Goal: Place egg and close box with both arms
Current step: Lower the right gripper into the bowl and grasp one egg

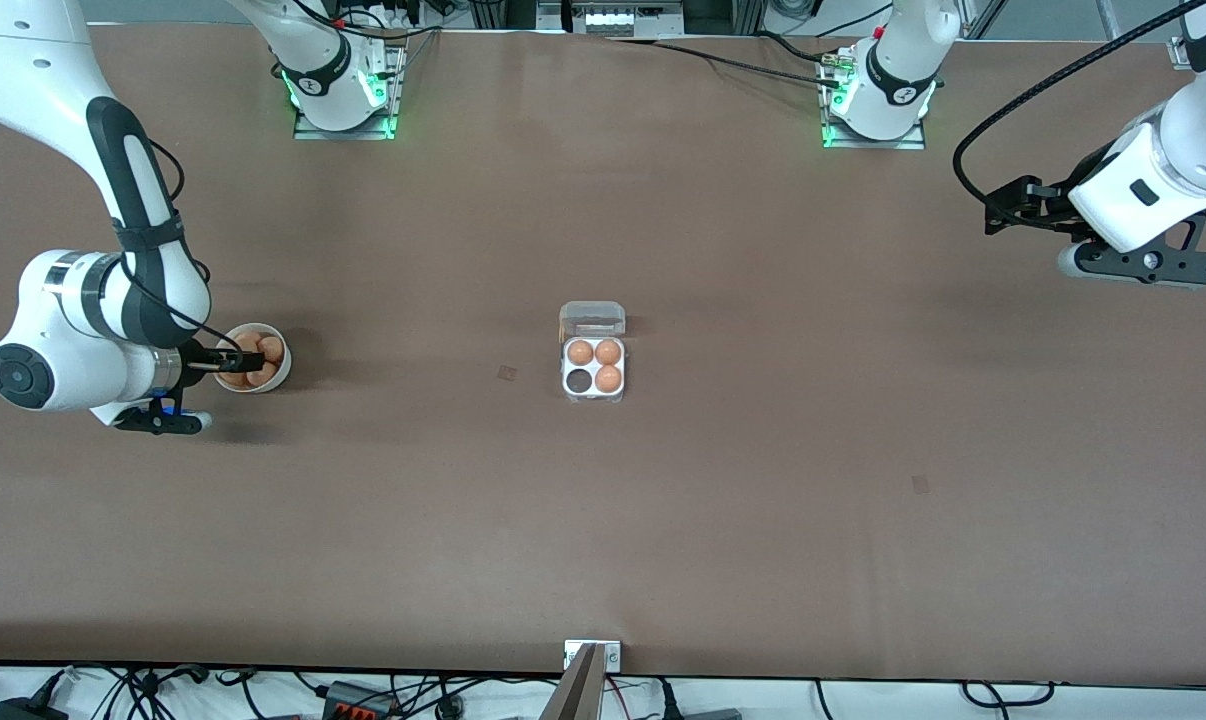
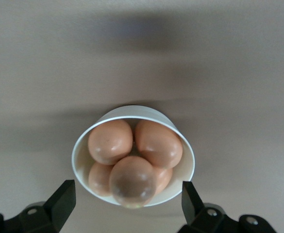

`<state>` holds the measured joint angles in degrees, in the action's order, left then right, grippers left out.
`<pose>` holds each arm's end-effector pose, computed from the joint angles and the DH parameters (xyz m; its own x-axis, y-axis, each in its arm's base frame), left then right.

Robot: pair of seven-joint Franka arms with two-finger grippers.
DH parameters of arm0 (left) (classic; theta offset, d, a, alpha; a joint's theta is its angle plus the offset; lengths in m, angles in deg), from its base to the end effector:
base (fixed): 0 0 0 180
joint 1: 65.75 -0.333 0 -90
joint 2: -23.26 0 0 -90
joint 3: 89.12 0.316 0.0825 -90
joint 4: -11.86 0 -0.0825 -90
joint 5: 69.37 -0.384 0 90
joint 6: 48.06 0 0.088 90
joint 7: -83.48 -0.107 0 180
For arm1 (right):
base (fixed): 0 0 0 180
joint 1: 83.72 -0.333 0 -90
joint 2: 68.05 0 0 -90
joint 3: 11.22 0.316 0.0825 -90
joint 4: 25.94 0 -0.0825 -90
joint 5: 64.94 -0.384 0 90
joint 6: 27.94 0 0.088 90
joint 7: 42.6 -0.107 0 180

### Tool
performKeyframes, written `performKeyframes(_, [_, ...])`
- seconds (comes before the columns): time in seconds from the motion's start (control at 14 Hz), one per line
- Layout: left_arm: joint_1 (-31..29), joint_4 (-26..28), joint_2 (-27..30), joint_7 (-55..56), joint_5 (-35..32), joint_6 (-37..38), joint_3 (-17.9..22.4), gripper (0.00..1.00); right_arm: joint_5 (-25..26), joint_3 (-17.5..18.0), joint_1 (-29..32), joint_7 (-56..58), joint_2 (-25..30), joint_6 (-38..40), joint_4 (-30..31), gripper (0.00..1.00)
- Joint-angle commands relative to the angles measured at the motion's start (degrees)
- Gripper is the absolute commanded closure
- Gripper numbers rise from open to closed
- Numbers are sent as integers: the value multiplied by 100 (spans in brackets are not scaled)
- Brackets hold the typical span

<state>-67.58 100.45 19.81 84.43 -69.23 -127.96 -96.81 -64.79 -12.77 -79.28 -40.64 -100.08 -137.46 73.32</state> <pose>0.5488 -0.0544 0.5894 0.9740 -0.0852 -0.2099 -0.0856 -0.9963 0.0070 0.6193 -0.0640 0.2338 0.9264 -0.0634 -0.3710 -0.0669 -0.9978 0.0036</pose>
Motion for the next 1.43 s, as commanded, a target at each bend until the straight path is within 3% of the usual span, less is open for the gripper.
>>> performKeyframes(0.0, [25,-298,-261,-68,-66,107,-13,0,-24,68,119,32,-4,-43,32,7])
performKeyframes(0.36, [16,-298,-278,-86,-84,63,-4,0,-24,68,119,32,-83,36,41,29])
performKeyframes(0.79, [-27,-298,-287,-78,-93,72,-4,0,-24,68,119,102,-83,71,14,71])
performKeyframes(1.07, [-1,-281,-296,-78,-102,-157,-4,0,-68,85,75,111,-39,385,-292,77])
performKeyframes(1.36, [-1,-281,-296,-86,-102,-157,-4,0,-94,129,-162,93,-48,1722,-1530,80])
